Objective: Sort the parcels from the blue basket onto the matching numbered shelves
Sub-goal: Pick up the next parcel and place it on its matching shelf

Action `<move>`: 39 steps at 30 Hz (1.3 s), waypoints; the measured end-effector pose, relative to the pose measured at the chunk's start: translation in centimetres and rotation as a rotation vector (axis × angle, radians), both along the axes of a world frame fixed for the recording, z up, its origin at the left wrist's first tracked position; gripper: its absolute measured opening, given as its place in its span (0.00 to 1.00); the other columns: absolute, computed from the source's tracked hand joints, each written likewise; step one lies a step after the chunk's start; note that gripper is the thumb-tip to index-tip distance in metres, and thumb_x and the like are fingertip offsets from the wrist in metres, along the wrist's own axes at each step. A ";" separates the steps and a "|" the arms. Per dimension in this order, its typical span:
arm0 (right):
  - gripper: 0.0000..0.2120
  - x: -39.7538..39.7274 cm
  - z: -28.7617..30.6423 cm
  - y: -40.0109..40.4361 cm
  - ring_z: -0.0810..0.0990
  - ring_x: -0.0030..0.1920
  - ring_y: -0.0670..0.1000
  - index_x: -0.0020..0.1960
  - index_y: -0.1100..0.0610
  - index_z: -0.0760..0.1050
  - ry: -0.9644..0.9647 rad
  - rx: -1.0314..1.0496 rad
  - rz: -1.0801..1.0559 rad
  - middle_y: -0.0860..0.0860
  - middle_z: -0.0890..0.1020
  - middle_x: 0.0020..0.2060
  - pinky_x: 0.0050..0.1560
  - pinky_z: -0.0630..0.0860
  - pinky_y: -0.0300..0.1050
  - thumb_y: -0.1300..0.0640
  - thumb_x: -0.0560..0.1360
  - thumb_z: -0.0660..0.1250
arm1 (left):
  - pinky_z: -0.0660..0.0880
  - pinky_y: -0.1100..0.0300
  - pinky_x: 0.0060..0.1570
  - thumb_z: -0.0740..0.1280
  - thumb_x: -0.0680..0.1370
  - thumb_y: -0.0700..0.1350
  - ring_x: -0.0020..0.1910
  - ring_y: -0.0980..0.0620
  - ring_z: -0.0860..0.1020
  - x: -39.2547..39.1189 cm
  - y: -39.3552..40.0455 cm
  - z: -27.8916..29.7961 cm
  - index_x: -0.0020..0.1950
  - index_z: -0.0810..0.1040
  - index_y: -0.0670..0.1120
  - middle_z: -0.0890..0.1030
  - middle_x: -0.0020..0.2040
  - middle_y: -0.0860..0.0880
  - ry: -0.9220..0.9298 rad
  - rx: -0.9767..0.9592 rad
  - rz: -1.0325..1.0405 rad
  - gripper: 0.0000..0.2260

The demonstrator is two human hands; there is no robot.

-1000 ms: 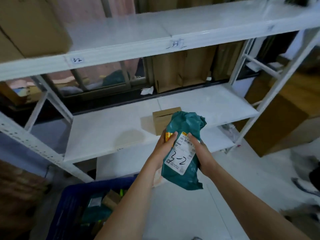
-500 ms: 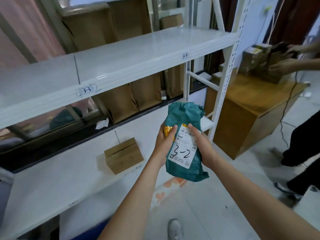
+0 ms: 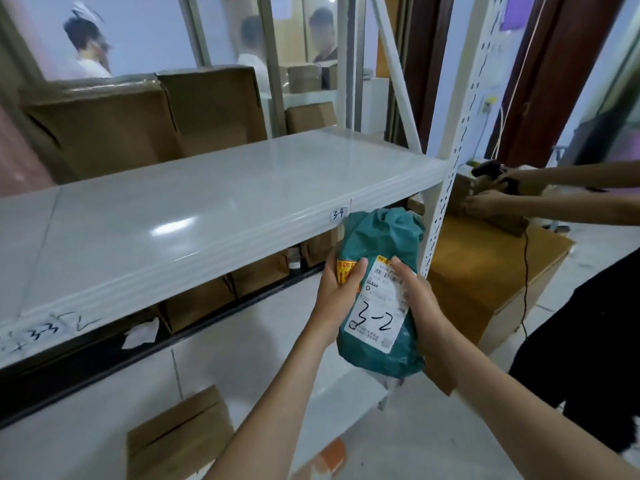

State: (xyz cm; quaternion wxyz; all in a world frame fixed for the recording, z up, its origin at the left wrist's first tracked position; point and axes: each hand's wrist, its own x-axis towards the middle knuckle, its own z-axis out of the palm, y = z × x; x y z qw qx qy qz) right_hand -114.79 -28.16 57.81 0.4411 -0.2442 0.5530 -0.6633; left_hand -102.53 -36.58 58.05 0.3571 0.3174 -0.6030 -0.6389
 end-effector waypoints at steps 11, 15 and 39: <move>0.15 -6.6 0.9 -2.3 0.86 0.43 0.57 0.53 0.57 0.79 0.074 -0.103 0.142 0.59 0.86 0.48 0.44 0.81 0.49 0.46 0.81 0.61 | 0.77 0.52 0.62 0.72 0.75 0.57 0.59 0.59 0.80 -5.3 -0.2 0.9 0.71 0.62 0.64 0.79 0.64 0.57 0.002 -0.058 0.139 0.28; 0.22 -6.2 0.3 -3.1 0.83 0.54 0.64 0.55 0.55 0.81 0.042 -0.140 0.208 0.59 0.85 0.53 0.63 0.74 0.67 0.40 0.70 0.66 | 0.76 0.57 0.62 0.72 0.76 0.56 0.59 0.60 0.79 -4.5 1.1 1.1 0.70 0.63 0.65 0.79 0.62 0.59 -0.054 -0.073 0.281 0.27; 0.10 30.2 4.3 4.2 0.78 0.35 0.47 0.46 0.55 0.72 0.117 -0.357 0.905 0.53 0.79 0.37 0.42 0.69 0.47 0.50 0.73 0.60 | 0.75 0.43 0.64 0.68 0.77 0.57 0.61 0.51 0.80 28.7 19.7 4.8 0.64 0.68 0.75 0.81 0.63 0.54 -0.105 -0.135 1.111 0.19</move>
